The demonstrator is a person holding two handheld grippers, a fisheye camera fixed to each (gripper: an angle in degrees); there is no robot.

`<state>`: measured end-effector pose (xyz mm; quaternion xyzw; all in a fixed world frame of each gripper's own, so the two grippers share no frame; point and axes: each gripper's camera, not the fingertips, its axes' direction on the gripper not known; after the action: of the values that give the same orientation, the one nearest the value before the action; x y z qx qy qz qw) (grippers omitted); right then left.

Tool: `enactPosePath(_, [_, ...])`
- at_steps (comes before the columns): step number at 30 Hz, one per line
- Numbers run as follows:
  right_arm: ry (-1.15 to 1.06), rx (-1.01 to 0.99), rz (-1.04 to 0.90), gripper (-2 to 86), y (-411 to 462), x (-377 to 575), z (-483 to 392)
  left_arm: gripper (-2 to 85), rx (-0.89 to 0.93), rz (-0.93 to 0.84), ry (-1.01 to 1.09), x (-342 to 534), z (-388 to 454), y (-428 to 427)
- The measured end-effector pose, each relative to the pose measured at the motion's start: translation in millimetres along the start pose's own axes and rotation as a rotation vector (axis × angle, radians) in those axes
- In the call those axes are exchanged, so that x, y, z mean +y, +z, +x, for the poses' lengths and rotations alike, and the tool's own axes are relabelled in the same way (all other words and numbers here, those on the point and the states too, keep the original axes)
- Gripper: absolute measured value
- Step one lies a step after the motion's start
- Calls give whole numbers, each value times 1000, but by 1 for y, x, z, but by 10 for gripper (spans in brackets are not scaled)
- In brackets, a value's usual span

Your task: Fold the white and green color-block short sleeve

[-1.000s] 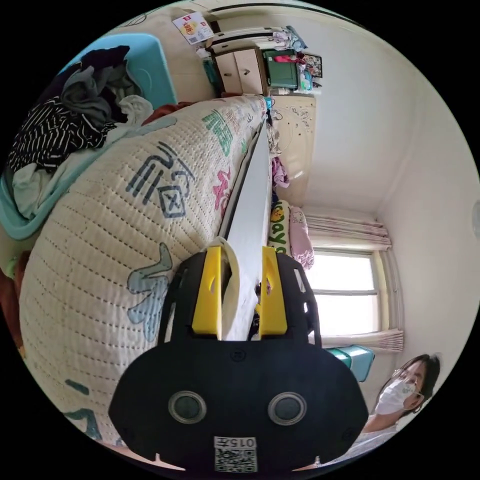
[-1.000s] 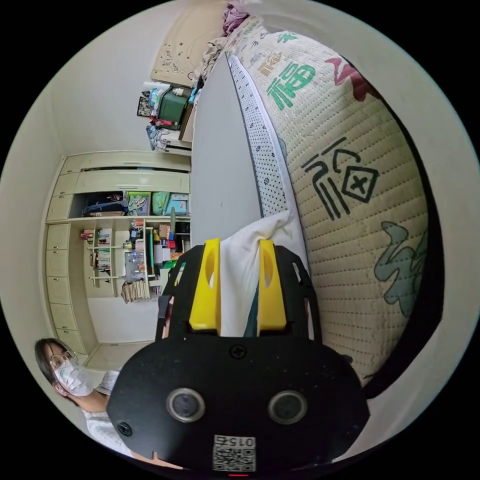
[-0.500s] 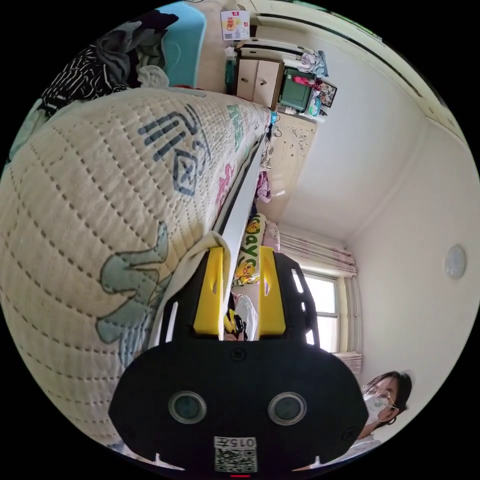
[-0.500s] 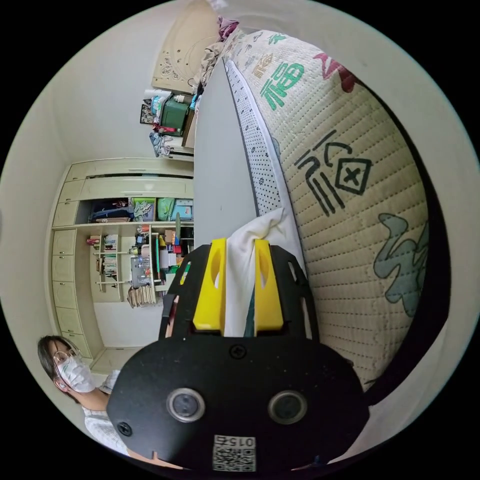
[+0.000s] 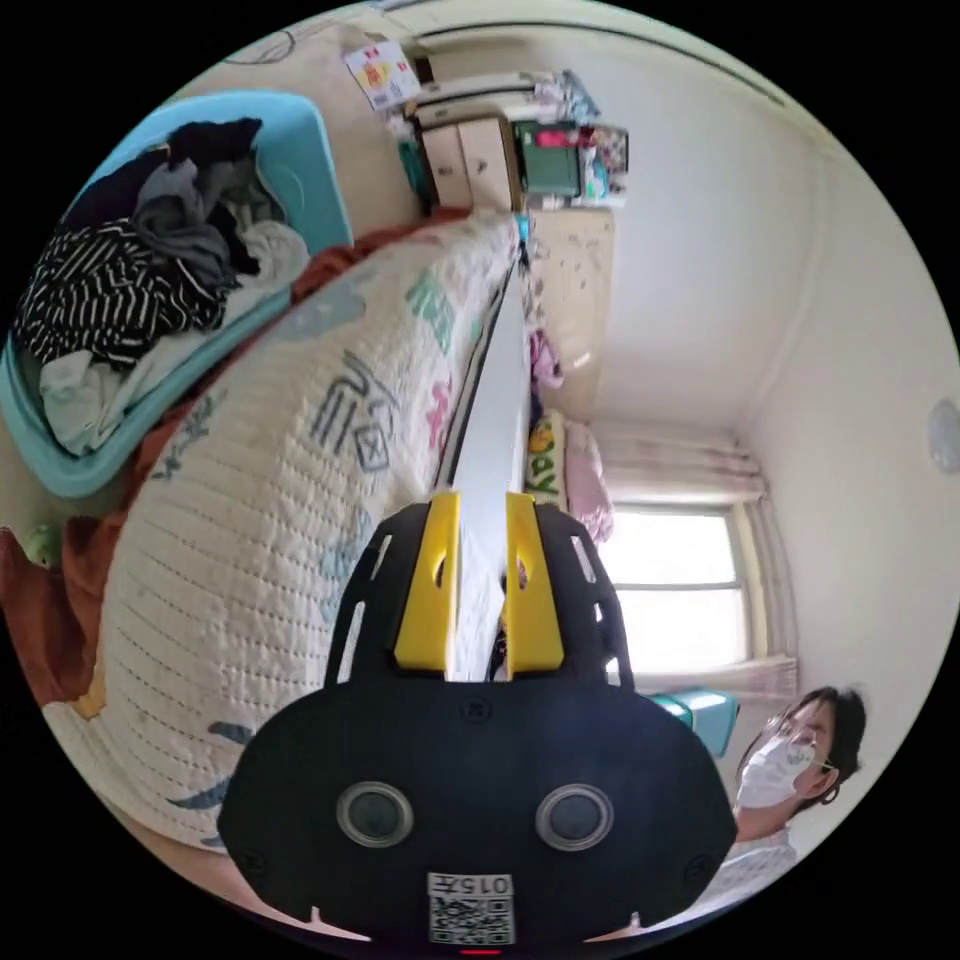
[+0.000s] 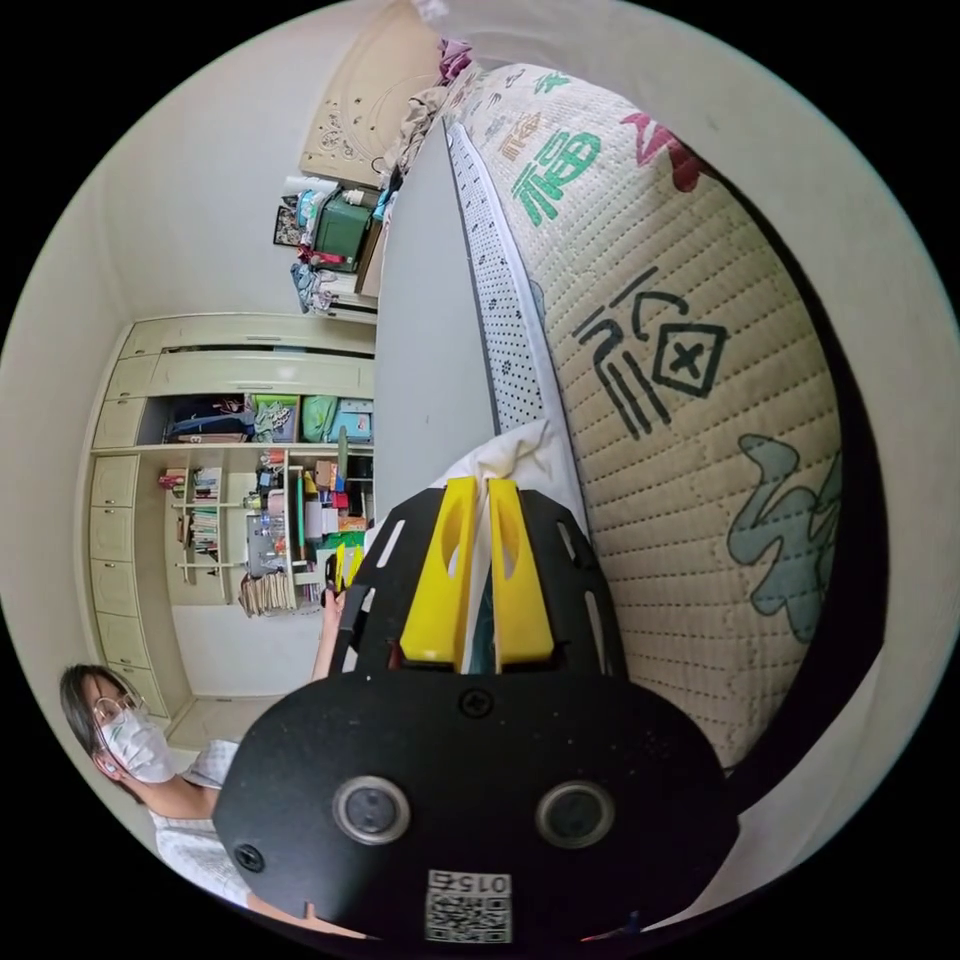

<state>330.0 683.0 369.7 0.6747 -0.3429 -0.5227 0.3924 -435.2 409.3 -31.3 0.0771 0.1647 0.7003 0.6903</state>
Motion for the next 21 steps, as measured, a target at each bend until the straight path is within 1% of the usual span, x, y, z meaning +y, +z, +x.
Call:
enactPosePath(1, [-1, 0, 0, 15, -1, 1, -2, 86, 21, -52, -21, 3, -4, 13])
enactPosePath(2, [1, 1, 1, 15, -1, 1, -5, 91, 60, -56, -36, 5, -8, 22])
enactPosePath(5, [14, 3, 5, 14, -1, 4, -11, 86, 52, -19, -85, 1, -22, 38])
enactPosePath(8, [22, 2, 5, 13, 0, 7, -16, 81, 140, 33, -132, -3, -31, 47])
enactPosePath(15, [13, -1, 3, 14, 8, 15, -26, 77, 83, 64, -99, 5, -20, 31])
enactPosePath(17, [10, -1, 4, 13, 13, 19, -29, 72, 48, 15, -114, 9, -20, 28])
enactPosePath(19, [3, -1, 2, 11, 17, 22, -32, 75, 63, -6, -123, 10, -19, 35])
enactPosePath(21, [0, -1, -1, 10, 22, 25, -34, 78, 57, 16, -119, 7, -16, 43])
